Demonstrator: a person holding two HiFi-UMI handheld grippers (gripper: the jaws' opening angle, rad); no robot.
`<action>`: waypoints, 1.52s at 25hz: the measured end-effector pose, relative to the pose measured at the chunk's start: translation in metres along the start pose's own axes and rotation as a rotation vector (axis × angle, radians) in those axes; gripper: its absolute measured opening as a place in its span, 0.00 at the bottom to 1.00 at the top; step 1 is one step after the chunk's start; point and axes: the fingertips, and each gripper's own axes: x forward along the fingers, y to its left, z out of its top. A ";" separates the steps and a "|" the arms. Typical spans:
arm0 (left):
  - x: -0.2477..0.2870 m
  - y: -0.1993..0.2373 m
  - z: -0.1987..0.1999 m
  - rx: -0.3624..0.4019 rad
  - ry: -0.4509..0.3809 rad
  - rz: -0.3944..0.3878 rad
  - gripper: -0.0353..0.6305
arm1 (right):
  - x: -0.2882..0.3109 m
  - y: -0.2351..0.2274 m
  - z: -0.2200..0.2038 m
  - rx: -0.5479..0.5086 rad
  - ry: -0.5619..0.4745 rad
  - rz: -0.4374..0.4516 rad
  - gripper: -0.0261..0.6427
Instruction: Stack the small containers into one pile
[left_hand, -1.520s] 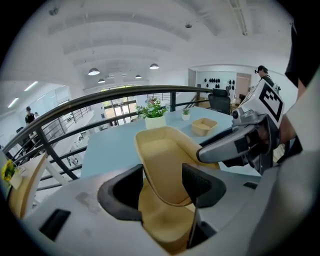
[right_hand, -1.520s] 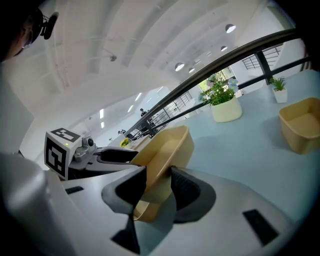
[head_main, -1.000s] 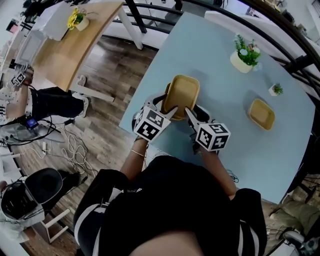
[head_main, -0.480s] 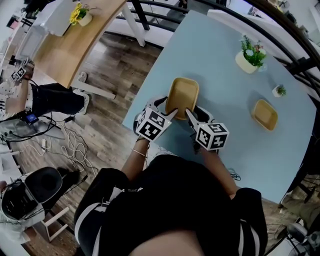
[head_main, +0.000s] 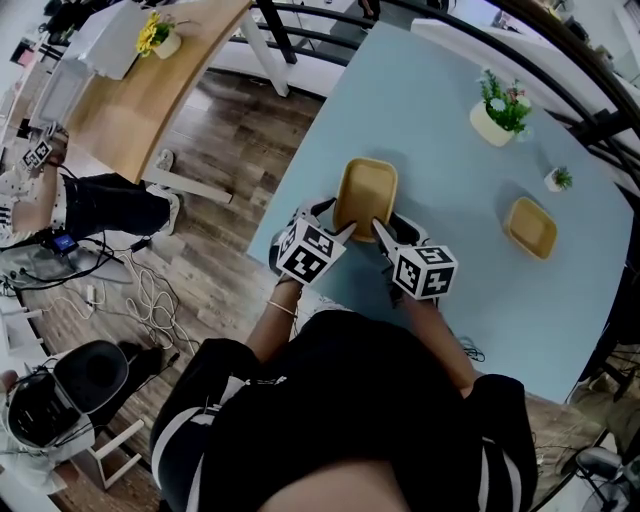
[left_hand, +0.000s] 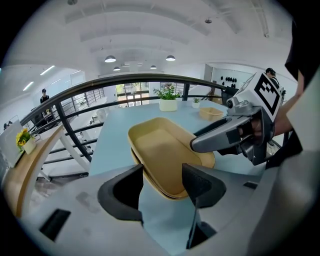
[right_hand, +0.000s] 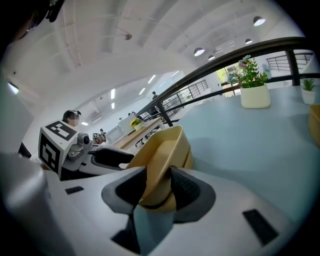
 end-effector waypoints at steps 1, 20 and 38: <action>0.001 0.000 -0.001 0.002 0.004 -0.002 0.41 | 0.001 -0.001 -0.001 -0.001 0.003 -0.001 0.27; 0.009 -0.001 -0.012 -0.011 -0.019 -0.014 0.41 | -0.001 -0.009 -0.007 -0.014 -0.023 -0.019 0.29; -0.025 -0.020 0.119 0.095 -0.328 -0.105 0.41 | -0.090 -0.050 0.067 0.122 -0.342 -0.203 0.26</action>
